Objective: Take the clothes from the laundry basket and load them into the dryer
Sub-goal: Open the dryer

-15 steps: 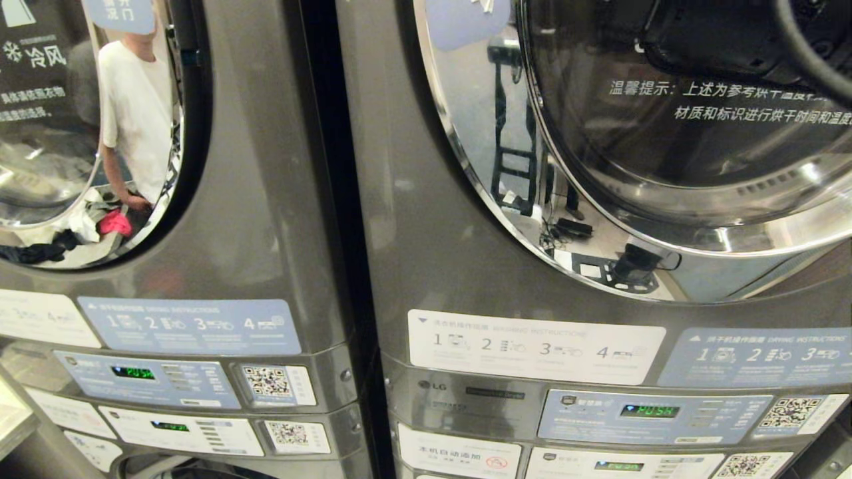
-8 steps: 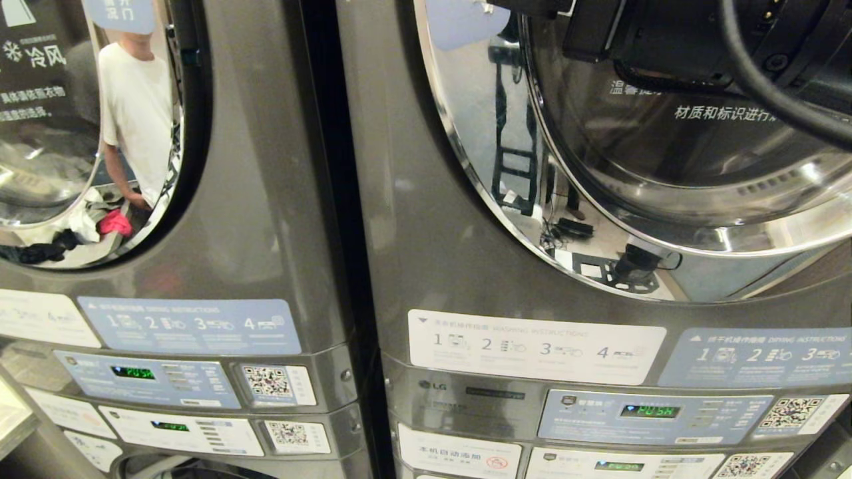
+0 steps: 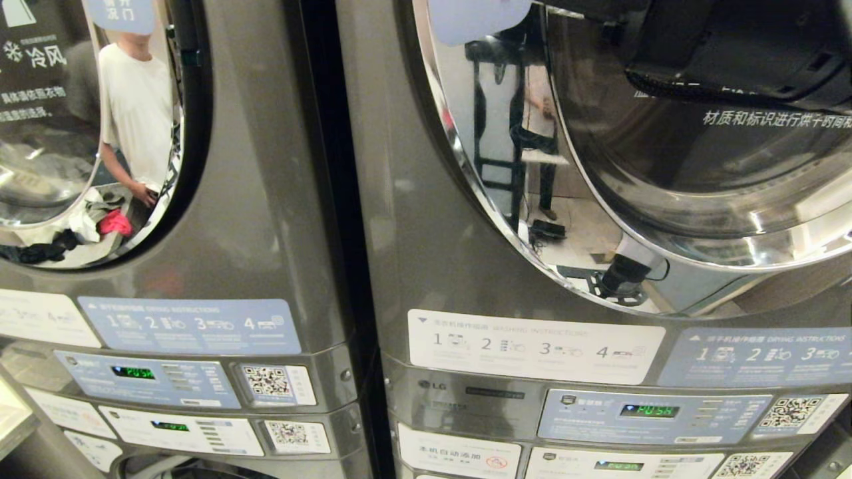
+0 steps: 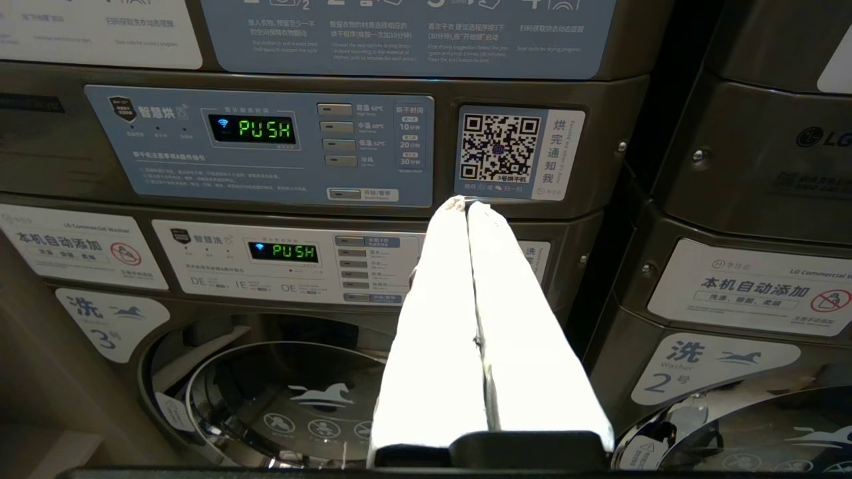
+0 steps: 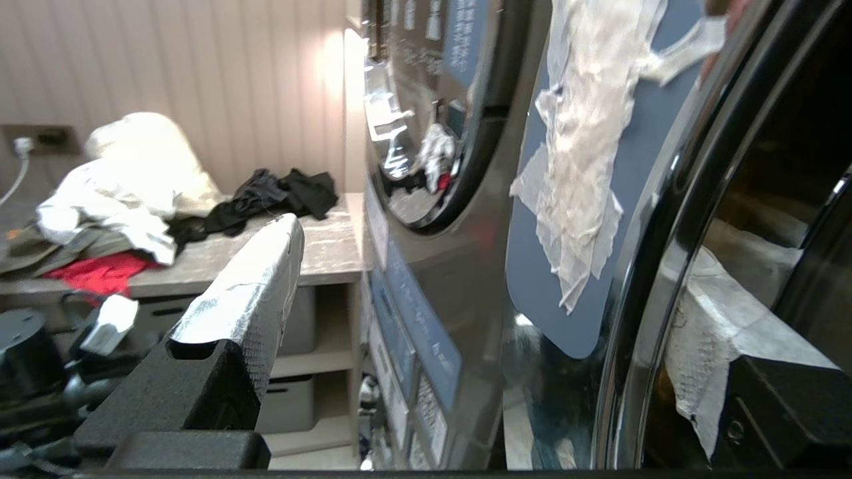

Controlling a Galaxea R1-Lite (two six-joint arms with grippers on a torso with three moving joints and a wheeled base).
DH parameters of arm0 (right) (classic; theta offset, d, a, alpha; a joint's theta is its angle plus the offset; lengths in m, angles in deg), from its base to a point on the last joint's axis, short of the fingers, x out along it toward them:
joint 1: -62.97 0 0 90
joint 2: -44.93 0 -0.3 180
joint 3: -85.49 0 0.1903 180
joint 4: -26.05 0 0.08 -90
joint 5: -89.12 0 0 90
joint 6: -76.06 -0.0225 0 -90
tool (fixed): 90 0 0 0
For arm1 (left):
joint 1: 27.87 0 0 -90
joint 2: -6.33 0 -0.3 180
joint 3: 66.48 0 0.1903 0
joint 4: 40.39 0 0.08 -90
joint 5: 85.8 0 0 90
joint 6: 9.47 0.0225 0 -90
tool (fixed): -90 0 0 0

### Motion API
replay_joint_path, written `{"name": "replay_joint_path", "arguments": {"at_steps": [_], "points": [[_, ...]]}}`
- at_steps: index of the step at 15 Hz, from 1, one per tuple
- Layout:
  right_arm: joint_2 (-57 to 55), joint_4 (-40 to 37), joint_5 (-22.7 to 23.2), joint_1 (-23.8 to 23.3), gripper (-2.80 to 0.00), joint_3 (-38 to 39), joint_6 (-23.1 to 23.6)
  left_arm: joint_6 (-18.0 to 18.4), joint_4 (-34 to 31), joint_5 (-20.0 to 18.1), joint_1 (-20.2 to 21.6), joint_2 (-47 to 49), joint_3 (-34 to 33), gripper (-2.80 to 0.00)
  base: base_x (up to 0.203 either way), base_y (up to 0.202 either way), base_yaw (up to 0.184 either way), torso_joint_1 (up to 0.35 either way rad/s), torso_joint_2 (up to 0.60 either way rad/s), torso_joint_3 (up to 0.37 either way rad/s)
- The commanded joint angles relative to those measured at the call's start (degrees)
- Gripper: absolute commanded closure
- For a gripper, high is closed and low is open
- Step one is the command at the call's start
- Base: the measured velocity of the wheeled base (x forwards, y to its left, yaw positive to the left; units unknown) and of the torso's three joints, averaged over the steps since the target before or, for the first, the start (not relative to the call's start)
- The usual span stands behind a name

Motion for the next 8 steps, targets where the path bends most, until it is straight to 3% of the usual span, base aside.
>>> {"name": "replay_joint_path", "arguments": {"at_steps": [1, 8], "points": [[3.5, 0.0, 0.6, 0.9, -2.80, 2.5, 0.1, 0.0, 0.0, 0.0, 0.0, 0.0, 0.0, 0.00, 0.000, 0.000, 0.000, 0.000, 0.00, 0.000], [13.0, -3.1, 1.9, 2.3, -2.80, 10.3, 0.3, 0.0, 0.0, 0.0, 0.0, 0.0, 0.0, 0.00, 0.000, 0.000, 0.000, 0.000, 0.00, 0.000]]}}
